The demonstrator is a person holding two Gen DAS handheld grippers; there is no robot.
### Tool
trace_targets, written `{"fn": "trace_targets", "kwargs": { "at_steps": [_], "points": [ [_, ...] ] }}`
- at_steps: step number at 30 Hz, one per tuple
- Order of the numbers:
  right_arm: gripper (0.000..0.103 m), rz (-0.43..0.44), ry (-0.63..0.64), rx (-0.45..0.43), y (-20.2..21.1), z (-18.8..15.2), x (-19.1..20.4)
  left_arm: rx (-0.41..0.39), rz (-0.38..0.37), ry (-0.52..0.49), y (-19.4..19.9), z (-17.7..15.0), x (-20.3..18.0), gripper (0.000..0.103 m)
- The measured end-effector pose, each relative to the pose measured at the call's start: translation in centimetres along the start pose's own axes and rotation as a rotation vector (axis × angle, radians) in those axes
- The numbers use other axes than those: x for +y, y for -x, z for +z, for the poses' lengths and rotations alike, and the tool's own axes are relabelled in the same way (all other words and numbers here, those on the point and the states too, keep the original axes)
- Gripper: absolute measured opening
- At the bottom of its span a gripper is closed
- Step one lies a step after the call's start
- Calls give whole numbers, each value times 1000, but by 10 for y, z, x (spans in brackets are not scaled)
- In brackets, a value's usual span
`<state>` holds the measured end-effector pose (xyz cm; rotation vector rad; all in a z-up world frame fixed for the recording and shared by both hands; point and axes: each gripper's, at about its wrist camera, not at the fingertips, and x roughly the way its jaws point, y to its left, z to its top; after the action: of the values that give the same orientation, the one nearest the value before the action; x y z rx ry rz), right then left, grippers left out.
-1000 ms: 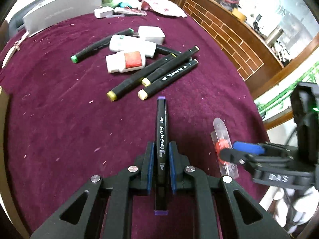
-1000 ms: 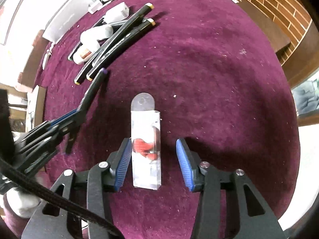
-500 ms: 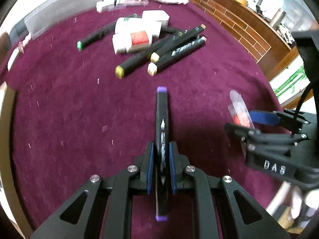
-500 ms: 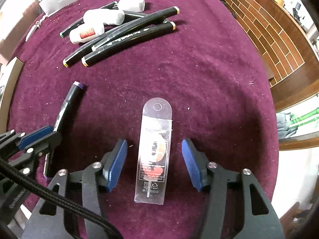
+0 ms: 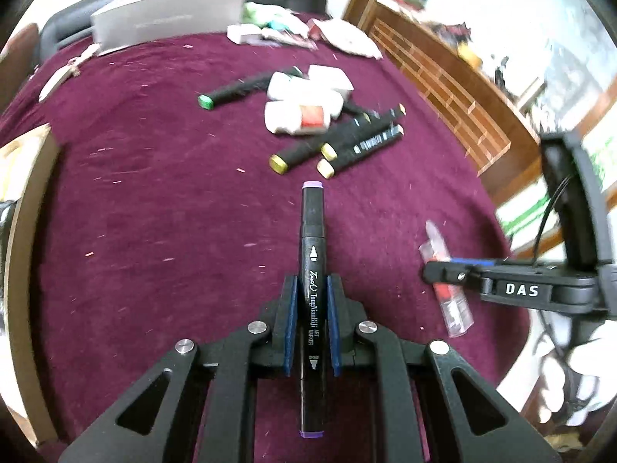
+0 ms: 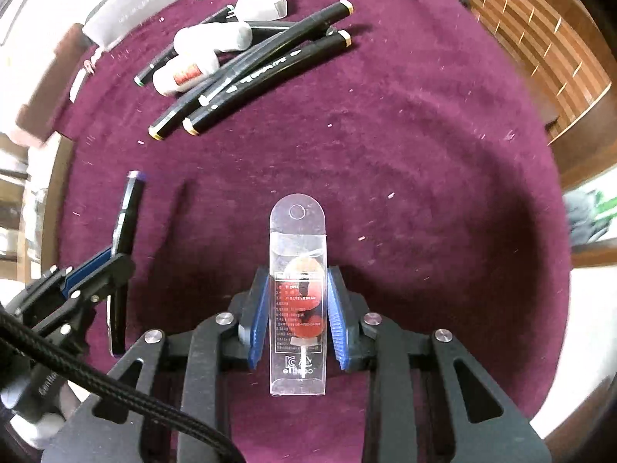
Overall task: Organize objects
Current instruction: 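Carry the black marker and blister pack toward the cardboard tray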
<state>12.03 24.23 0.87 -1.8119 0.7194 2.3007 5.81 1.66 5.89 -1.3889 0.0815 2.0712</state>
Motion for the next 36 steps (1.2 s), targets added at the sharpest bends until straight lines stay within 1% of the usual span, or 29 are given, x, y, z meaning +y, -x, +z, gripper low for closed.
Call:
{"fn": "trace_targets", "kwargs": {
  "at_steps": [3,4,6,7,12,15,19,23,25,29,36],
  "points": [
    [26,61,-9,6,4,-3,6,-32,-20,64,21,-2,17,11],
    [26,75,-2,7,6,-4,9,-37,-25,82,22,0,21,11],
    [26,97,6,8,9,-6,15,-54,-28,116,33,-2,31,11],
    [26,125,6,13,10,-5,19,-59,-27,128,37,-5,36,11],
    [26,215,31,35,14,0,42,-99,-9,198,60,-14,60,11],
    [26,267,56,47,14,4,62,-130,22,230,80,-19,80,11],
    [26,364,87,93,8,10,100,-173,85,286,108,-23,120,11],
    [26,435,118,144,-5,15,148,-199,143,349,129,-28,166,11],
    [26,463,135,169,-12,17,176,-206,160,383,138,-33,191,11],
    [26,485,183,190,-21,14,228,-204,188,421,148,-42,237,11],
    [26,521,226,223,-42,10,309,-189,221,416,154,-47,293,11]
  ]
}}
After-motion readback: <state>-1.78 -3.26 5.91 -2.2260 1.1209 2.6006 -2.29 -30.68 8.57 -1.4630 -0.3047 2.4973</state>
